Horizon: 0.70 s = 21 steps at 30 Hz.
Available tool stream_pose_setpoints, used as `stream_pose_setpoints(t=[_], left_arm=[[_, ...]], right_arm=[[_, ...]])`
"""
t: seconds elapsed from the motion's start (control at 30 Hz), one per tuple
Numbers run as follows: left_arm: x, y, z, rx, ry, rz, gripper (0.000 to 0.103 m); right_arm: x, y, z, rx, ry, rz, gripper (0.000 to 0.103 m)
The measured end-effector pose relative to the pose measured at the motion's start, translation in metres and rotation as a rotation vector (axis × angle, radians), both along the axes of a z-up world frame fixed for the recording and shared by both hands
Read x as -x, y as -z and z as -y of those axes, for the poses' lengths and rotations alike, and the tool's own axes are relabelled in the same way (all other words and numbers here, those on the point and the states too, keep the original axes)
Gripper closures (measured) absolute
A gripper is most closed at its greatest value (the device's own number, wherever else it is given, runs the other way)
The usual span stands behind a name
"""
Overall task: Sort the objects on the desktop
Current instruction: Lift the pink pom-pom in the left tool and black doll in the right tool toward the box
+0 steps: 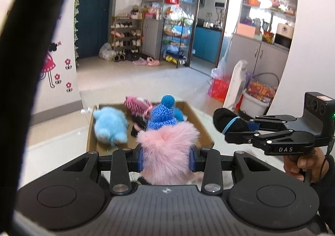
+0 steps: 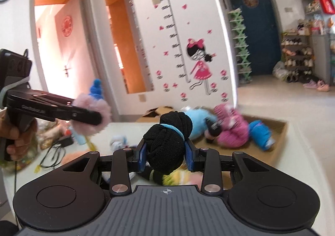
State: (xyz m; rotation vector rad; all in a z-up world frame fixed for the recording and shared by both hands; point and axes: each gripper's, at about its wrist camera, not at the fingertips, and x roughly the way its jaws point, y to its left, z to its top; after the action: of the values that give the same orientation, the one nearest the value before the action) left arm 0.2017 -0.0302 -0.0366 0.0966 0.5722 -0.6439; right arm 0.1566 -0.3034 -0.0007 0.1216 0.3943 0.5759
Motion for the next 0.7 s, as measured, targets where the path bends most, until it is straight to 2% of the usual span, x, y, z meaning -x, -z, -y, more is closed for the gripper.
stream_pose_setpoints(t=[0.17, 0.33, 0.57, 0.7], left_arm=[[-0.017, -0.008, 0.015, 0.014, -0.016, 0.002, 0.069], [-0.048, -0.006, 0.043, 0.009, -0.016, -0.008, 0.069], [-0.099, 0.021, 0.094, 0.042, 0.004, -0.053, 0.069], [-0.131, 0.047, 0.111, 0.066, -0.007, -0.113, 0.069]], right_arm=[[-0.012, -0.028, 0.026, 0.034, 0.063, 0.026, 0.061], [-0.046, -0.042, 0.046, 0.095, 0.135, 0.014, 0.061], [-0.114, -0.030, 0.054, 0.152, 0.192, -0.046, 0.061], [-0.156, -0.016, 0.050, 0.190, 0.215, -0.087, 0.061]])
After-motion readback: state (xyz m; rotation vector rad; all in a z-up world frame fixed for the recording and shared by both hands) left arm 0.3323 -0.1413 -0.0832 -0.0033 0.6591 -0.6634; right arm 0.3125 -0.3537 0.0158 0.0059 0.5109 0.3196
